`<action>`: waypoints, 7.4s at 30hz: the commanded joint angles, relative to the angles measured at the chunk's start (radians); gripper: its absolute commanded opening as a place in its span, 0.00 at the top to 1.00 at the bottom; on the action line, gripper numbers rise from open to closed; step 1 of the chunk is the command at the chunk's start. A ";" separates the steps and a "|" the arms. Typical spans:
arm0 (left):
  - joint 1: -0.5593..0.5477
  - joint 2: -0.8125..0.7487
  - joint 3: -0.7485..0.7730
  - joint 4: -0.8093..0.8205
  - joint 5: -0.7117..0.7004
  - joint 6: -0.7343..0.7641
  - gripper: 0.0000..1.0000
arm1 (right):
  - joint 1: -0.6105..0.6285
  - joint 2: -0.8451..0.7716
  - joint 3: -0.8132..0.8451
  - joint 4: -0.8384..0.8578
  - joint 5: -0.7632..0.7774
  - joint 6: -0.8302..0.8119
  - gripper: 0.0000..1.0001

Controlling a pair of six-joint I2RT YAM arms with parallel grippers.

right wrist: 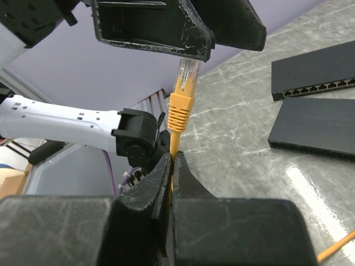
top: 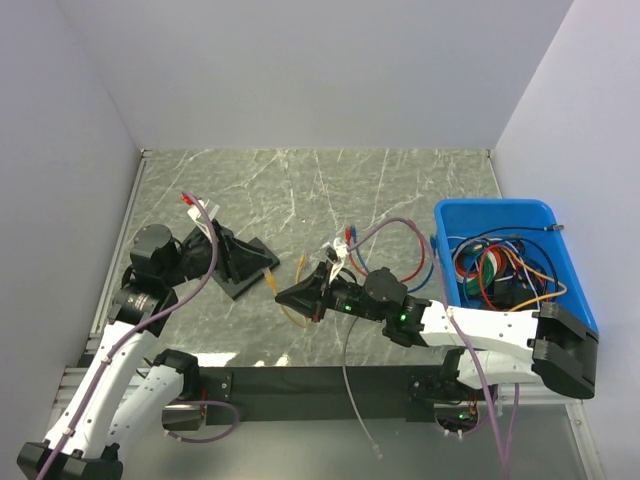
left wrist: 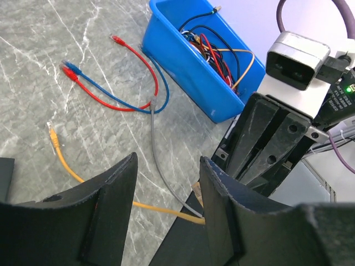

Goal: Insert the plug into the switch port

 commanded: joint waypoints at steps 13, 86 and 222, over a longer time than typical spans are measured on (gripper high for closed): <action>-0.002 -0.014 -0.005 0.034 0.032 -0.002 0.45 | -0.006 0.080 0.101 -0.005 0.079 -0.015 1.00; -0.001 -0.038 0.015 -0.009 -0.057 0.026 0.57 | -0.006 0.194 0.200 -0.028 0.192 -0.021 1.00; 0.341 0.814 0.130 -0.255 -0.580 0.046 0.22 | -0.012 0.869 0.720 -0.741 0.199 -0.045 1.00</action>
